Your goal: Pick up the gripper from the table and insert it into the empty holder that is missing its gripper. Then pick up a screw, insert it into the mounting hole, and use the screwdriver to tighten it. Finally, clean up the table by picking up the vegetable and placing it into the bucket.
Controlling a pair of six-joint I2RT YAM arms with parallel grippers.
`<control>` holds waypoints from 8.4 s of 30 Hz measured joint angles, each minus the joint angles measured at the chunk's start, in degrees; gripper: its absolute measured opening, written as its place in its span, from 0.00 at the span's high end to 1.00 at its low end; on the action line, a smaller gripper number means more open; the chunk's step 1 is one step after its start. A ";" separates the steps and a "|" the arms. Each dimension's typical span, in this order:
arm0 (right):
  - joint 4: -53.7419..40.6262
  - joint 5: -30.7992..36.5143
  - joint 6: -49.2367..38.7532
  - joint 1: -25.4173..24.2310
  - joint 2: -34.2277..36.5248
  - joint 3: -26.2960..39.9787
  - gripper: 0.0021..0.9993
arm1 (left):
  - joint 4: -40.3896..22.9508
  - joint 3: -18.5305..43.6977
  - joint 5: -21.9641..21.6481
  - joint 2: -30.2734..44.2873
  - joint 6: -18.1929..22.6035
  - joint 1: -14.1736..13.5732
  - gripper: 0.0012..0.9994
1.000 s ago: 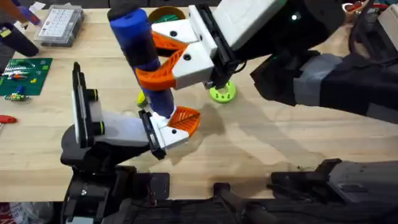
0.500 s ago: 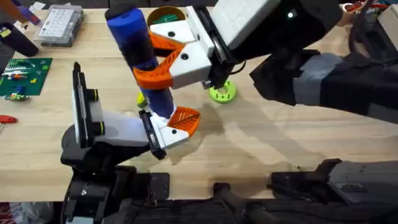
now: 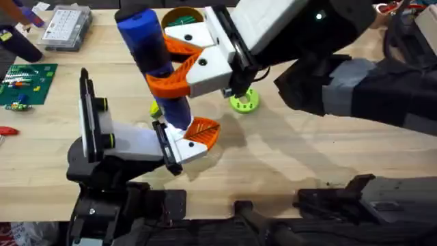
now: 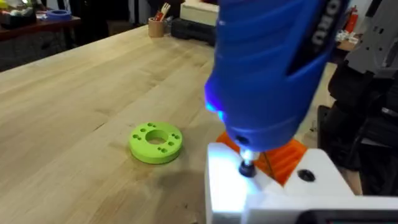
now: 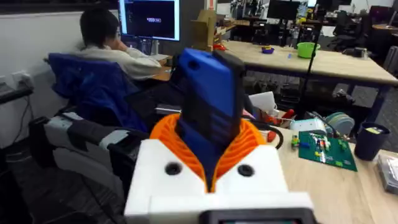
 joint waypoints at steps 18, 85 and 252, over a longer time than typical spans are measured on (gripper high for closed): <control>2.76 -0.30 0.28 0.09 0.11 0.00 0.98 | 0.01 0.00 -0.04 0.00 0.02 0.00 1.00; -56.99 3.68 -13.21 -7.69 -3.23 19.40 0.98 | 0.01 0.00 -0.04 0.00 0.04 0.00 1.00; -122.31 68.26 -77.59 -28.04 26.08 32.06 0.00 | 0.03 0.02 -0.26 0.00 2.56 0.00 0.01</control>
